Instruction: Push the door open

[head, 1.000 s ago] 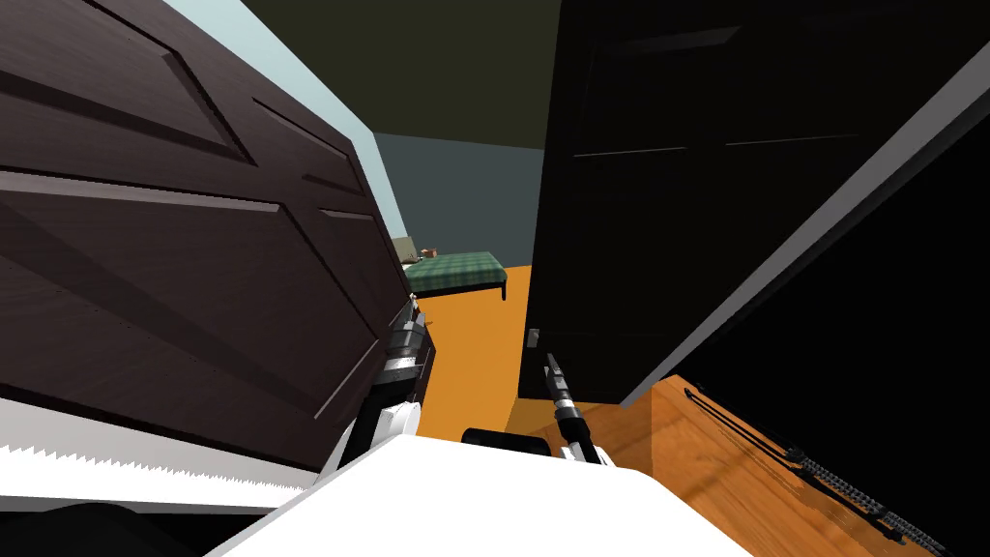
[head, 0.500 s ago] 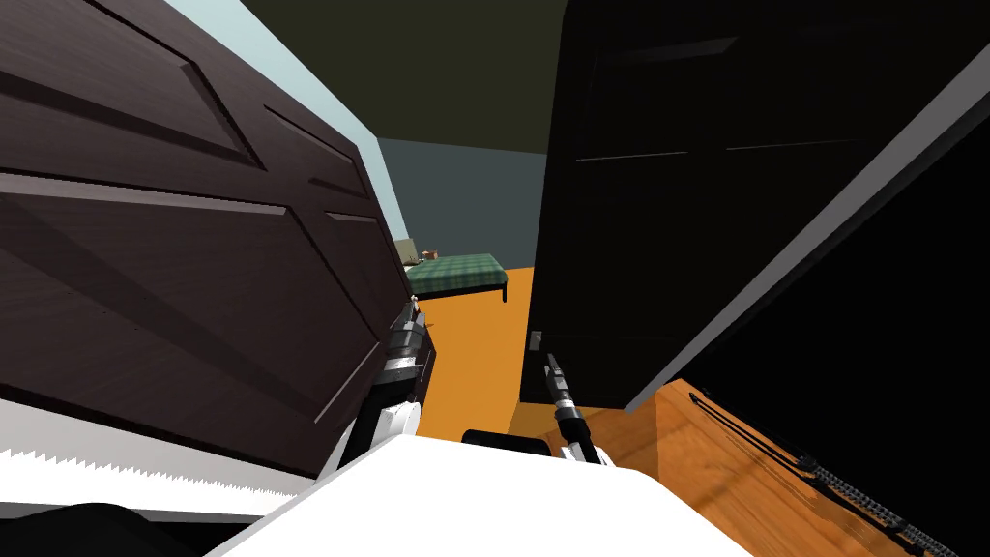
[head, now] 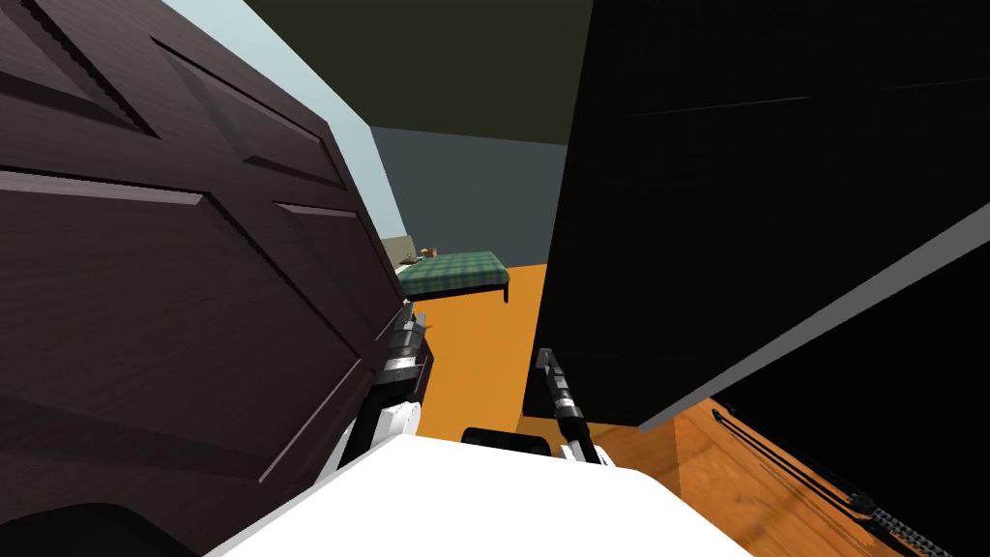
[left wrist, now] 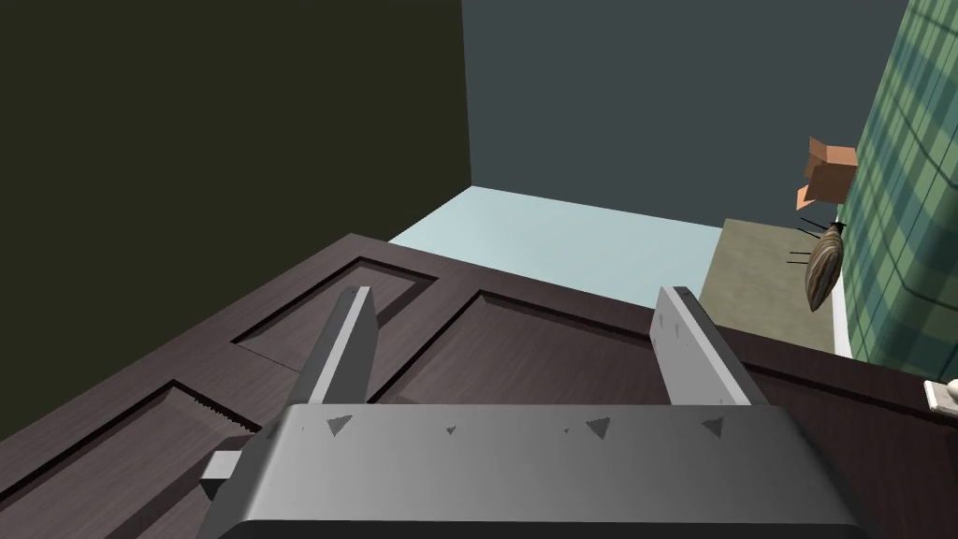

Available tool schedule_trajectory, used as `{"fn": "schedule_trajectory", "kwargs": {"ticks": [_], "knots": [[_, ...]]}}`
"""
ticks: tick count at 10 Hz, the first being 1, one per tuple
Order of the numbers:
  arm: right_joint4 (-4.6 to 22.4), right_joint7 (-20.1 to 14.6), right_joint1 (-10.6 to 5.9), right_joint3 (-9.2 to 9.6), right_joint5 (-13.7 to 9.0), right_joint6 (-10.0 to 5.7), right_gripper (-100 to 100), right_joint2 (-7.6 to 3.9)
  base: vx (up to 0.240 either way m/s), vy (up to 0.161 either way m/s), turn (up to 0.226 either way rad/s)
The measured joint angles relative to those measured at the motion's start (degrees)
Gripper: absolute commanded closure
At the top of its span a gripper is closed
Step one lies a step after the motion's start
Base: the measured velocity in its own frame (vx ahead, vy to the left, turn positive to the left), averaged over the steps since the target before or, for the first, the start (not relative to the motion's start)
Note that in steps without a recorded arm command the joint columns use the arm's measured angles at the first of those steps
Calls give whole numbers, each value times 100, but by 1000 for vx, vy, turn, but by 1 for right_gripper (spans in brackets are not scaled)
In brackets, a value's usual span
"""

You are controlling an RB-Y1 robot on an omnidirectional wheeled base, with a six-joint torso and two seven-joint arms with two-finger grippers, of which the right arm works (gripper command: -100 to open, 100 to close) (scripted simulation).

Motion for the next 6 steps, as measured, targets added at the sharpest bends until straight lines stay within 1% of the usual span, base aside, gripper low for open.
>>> {"fn": "schedule_trajectory", "kwargs": {"ticks": [1,2,6], "knots": [[24,7,-17,-14,-5,-14,-100,24,84,-2,-2],[24,8,-15,-11,-4,-24,100,30,-20,4,0],[30,10,-17,-12,-2,-3,100,24,-17,0,2]]}}
